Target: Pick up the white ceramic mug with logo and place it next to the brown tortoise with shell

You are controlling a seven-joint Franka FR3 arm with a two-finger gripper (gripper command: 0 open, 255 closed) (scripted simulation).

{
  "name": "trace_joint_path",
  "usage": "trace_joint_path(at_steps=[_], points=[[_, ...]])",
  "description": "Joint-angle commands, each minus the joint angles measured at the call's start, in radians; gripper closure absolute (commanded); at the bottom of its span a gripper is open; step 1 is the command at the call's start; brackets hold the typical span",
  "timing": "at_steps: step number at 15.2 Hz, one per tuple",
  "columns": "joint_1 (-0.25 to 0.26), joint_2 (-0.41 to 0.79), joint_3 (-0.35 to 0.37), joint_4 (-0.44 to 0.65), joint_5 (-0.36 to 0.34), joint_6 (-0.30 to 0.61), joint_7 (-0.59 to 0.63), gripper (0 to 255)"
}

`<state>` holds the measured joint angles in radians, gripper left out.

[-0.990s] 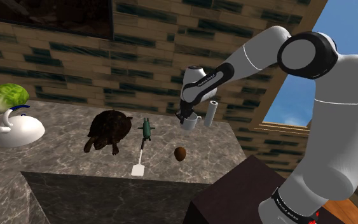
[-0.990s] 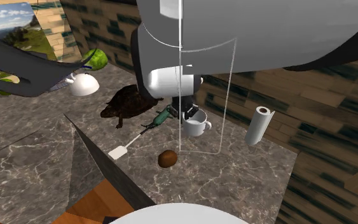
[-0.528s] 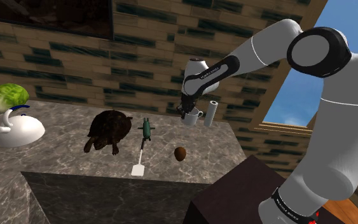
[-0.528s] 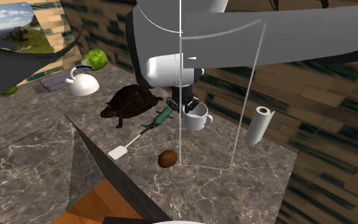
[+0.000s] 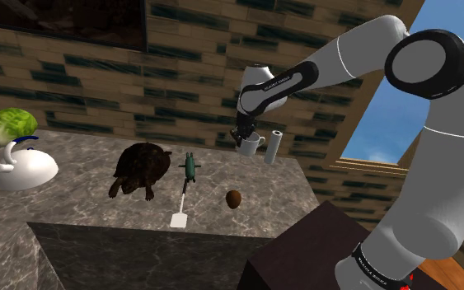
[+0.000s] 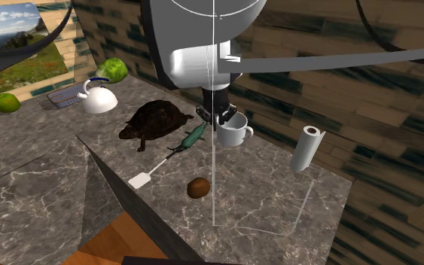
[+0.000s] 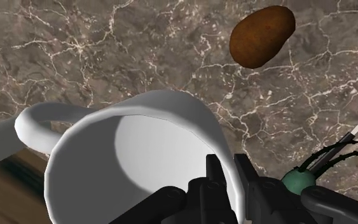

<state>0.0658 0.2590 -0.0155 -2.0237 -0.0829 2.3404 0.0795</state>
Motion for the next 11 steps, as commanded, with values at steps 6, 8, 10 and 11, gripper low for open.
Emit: trace_joint_path(at_steps=[6, 8, 10, 11], points=[[0.089, 0.036, 0.041, 0.067, -0.022, -0.041, 0.141, 255], [0.119, 0.056, 0.054, 0.097, -0.029, -0.055, 0.186, 255], [0.149, 0.079, 0.066, 0.133, -0.036, -0.071, 0.23, 255], [0.164, 0.092, 0.071, 0.153, -0.04, -0.08, 0.251, 255]])
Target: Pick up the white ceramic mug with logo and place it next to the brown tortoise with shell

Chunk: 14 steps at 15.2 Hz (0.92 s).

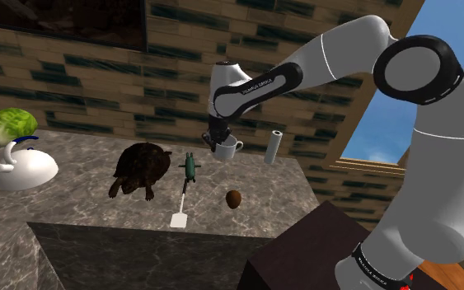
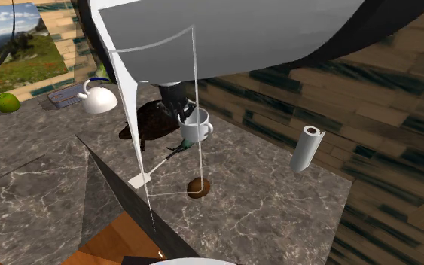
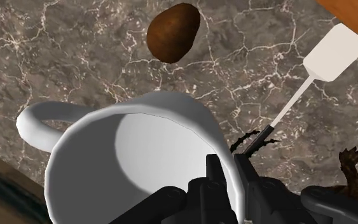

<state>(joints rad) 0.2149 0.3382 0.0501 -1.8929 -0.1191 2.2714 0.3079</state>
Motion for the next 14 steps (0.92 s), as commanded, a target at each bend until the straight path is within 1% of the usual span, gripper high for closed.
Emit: trace_joint_path(at_steps=[1, 8, 14], points=[[0.03, 0.026, 0.011, 0.043, -0.007, -0.02, 0.044, 255], [0.137, 0.143, 0.041, 0.228, -0.03, -0.101, 0.18, 255], [0.23, 0.282, 0.058, 0.454, -0.048, -0.199, 0.276, 255]])
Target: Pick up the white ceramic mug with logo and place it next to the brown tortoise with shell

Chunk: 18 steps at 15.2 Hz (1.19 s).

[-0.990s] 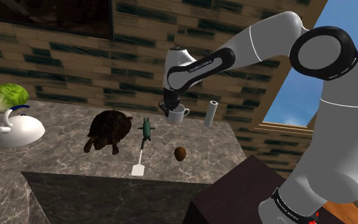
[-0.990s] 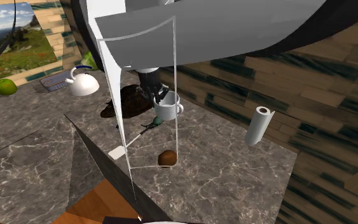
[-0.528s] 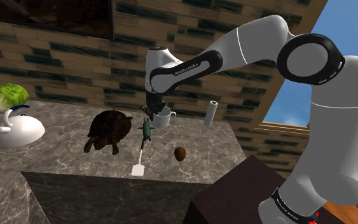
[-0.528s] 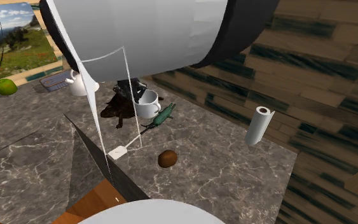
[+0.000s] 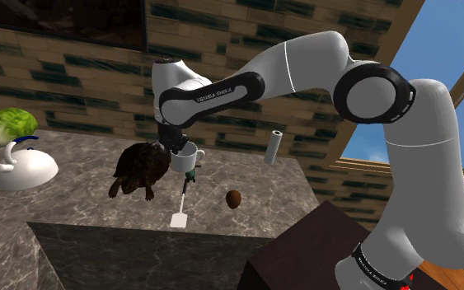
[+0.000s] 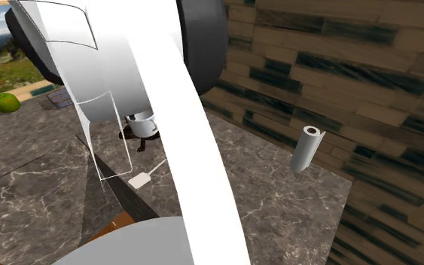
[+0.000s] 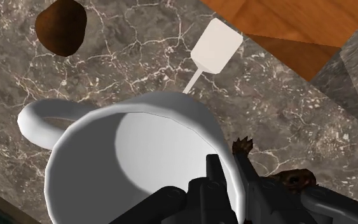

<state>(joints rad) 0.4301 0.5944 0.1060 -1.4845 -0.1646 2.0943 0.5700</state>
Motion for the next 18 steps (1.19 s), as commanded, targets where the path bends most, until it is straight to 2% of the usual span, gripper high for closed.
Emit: trace_joint_path(at_steps=[1, 3, 18], points=[[0.031, 0.053, 0.004, 0.092, -0.005, -0.042, 0.028, 255], [0.063, 0.112, 0.007, 0.192, -0.01, -0.085, 0.054, 255], [0.065, 0.203, -0.003, 0.14, -0.025, 0.057, 0.072, 255]])
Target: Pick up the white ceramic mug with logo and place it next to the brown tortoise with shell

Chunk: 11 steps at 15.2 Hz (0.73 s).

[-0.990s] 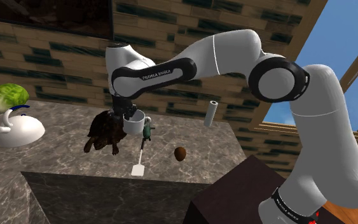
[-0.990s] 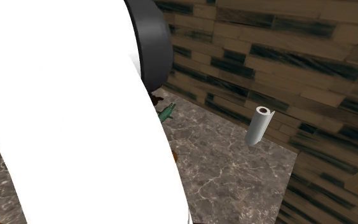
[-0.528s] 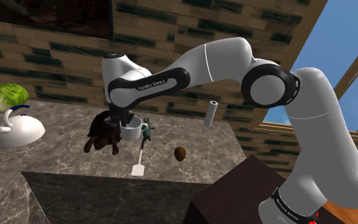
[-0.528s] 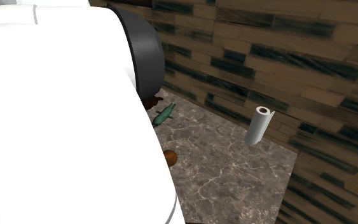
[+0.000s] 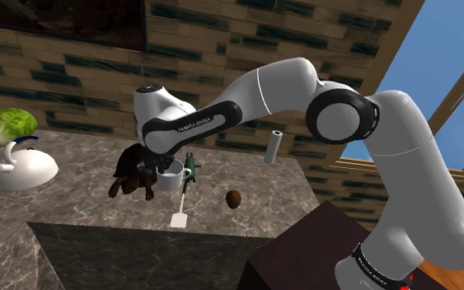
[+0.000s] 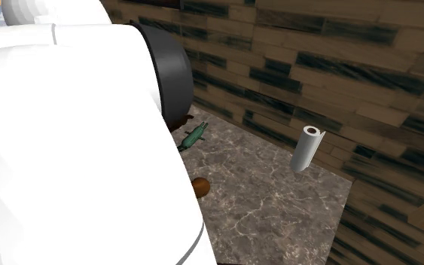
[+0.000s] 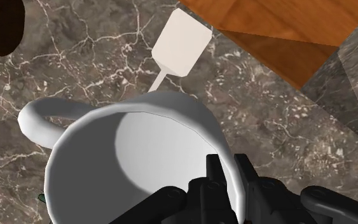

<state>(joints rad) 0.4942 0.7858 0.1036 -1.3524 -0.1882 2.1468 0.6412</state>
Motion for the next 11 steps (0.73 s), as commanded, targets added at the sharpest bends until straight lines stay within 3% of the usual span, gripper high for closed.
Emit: trace_joint_path(at_steps=[1, 11], points=[[0.002, 0.019, -0.002, 0.007, -0.002, 0.013, 0.002, 255], [0.006, 0.102, -0.01, 0.011, -0.012, 0.091, 0.013, 255]])
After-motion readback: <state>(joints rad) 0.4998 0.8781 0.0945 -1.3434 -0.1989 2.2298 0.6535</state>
